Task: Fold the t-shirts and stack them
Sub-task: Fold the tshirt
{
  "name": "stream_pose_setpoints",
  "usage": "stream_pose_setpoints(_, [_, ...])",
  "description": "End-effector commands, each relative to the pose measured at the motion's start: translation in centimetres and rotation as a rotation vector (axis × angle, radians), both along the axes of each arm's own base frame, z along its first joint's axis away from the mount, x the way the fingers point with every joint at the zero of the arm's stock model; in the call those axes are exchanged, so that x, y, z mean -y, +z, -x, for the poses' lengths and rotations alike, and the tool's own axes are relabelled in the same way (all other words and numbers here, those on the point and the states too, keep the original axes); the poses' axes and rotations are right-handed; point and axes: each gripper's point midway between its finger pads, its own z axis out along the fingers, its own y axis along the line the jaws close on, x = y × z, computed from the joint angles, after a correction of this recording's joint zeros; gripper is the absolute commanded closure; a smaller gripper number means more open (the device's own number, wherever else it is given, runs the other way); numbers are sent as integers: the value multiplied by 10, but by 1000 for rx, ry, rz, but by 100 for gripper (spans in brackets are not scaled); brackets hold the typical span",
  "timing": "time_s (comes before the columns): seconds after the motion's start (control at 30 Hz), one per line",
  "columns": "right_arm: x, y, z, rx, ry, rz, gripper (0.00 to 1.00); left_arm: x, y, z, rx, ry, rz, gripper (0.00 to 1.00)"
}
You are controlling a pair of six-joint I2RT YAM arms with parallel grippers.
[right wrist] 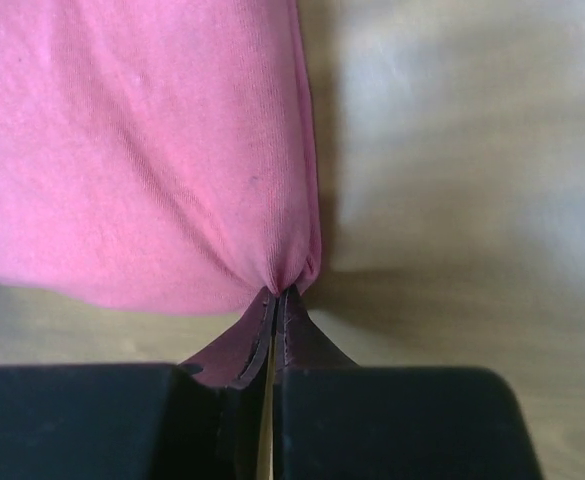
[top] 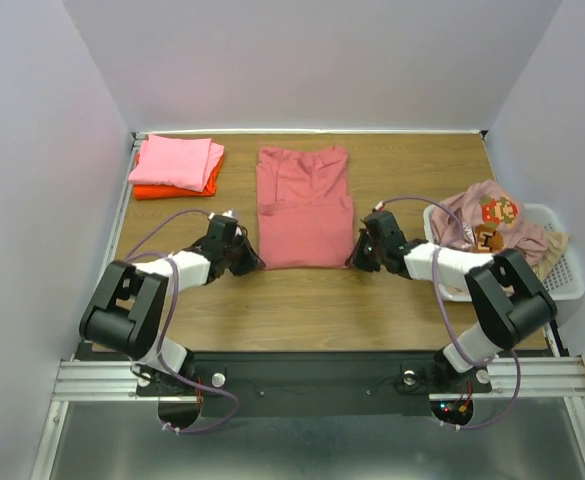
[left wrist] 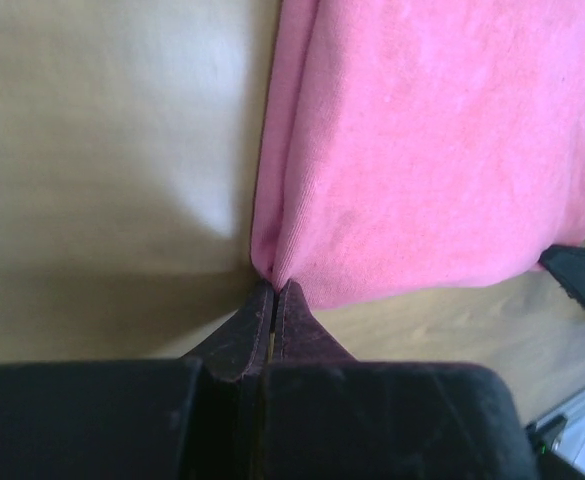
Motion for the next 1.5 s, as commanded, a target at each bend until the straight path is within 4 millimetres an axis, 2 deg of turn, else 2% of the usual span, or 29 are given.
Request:
stream_pose_setpoints(0.0, [2, 7, 36, -35, 78, -57, 100, 9, 10, 30, 5, -18, 11, 100])
stream_pose_setpoints(0.03, [2, 7, 45, -45, 90, -73, 100, 13, 12, 38, 5, -25, 21, 100])
stream_pose_setpoints(0.07, [-1, 18, 53, -35, 117, -114, 100, 13, 7, 51, -17, -31, 19, 100])
stream_pose_setpoints(0.1, [3, 13, 66, -57, 126, -117, 100, 22, 20, 60, 6, -31, 48, 100])
stream_pose_setpoints(0.17, [8, 22, 80, -55, 146, -125, 100, 21, 18, 79, -19, -10, 52, 100])
stream_pose_setpoints(0.2, [12, 23, 84, -54, 144, -115, 100, 26, 30, 85, 16, -8, 72, 100])
stream_pose_setpoints(0.23, [17, 22, 93, -76, 146, -97, 100, 26, 28, 94, 4, 2, 93, 100])
stream_pose_setpoints(0.37, [14, 56, 98, -5, 177, -152, 100, 31, 53, 103, 57, -3, 165, 100])
stream_pose_setpoints(0.43, [10, 82, 92, 60, 193, -176, 100, 32, 75, 95, 114, 3, 180, 100])
stream_pose_setpoints(0.5, [13, 97, 82, 111, 178, -158, 100, 28, 85, 89, 142, 15, 146, 100])
stream_pose_setpoints(0.53, [14, 101, 78, 125, 176, -143, 100, 30, 100, 81, 174, 20, 149, 100])
stream_pose_setpoints(0.6, [14, 119, 63, 171, 150, -132, 100, 20, 104, 70, 185, 74, 85, 100])
stream_pose_setpoints(0.63, [12, 120, 58, 172, 146, -122, 100, 22, 122, 61, 217, 86, 85, 100])
stream_pose_setpoints(0.67, [14, 123, 50, 187, 125, -104, 100, 19, 124, 59, 214, 100, 58, 100])
stream_pose_setpoints(0.7, [13, 139, 39, 222, 109, -105, 100, 15, 126, 51, 226, 122, 24, 100])
stream_pose_setpoints(0.73, [12, 140, 32, 225, 96, -92, 100, 17, 141, 43, 251, 131, 30, 100])
stream_pose_setpoints(0.8, [14, 164, 12, 288, 46, -74, 100, 17, 147, 30, 266, 133, 2, 100])
stream_pose_setpoints(0.83, [15, 169, 5, 303, 33, -64, 100, 20, 162, 20, 295, 133, 15, 100])
stream_pose_setpoints(0.9, [16, 174, -11, 317, 11, -35, 100, 18, 162, 4, 292, 149, -12, 100])
stream_pose_setpoints(0.93, [15, 188, -21, 348, 8, -33, 100, 17, 165, -2, 298, 144, -20, 100])
stream_pose_setpoints(1.0, [14, 184, -35, 334, 9, -14, 100, 16, 170, -17, 301, 161, -26, 100])
stream_pose_setpoints(1.1, [16, 198, -59, 355, 5, -24, 100, 7, 182, -40, 330, 195, -23, 100])
stream_pose_setpoints(1.13, [16, 191, -67, 336, 6, -18, 100, 5, 185, -46, 337, 200, -18, 100])
stream_pose_setpoints(1.2, [17, 205, -85, 361, 5, -30, 100, 0, 195, -62, 365, 210, -13, 100])
stream_pose_setpoints(1.23, [16, 199, -93, 346, 20, -32, 100, -4, 204, -71, 389, 220, -5, 100])
stream_pose_setpoints(1.27, [14, 211, -101, 371, 25, -44, 100, -5, 200, -77, 384, 212, -17, 100])
stream_pose_setpoints(1.33, [15, 206, -117, 362, 29, -37, 100, -7, 202, -87, 388, 209, -24, 100])
stream_pose_setpoints(1.4, [11, 219, -129, 387, 50, -63, 100, -10, 204, -101, 393, 209, -34, 100])
stream_pose_setpoints(1.47, [15, 209, -144, 366, 51, -67, 100, -10, 211, -112, 407, 207, -33, 100])
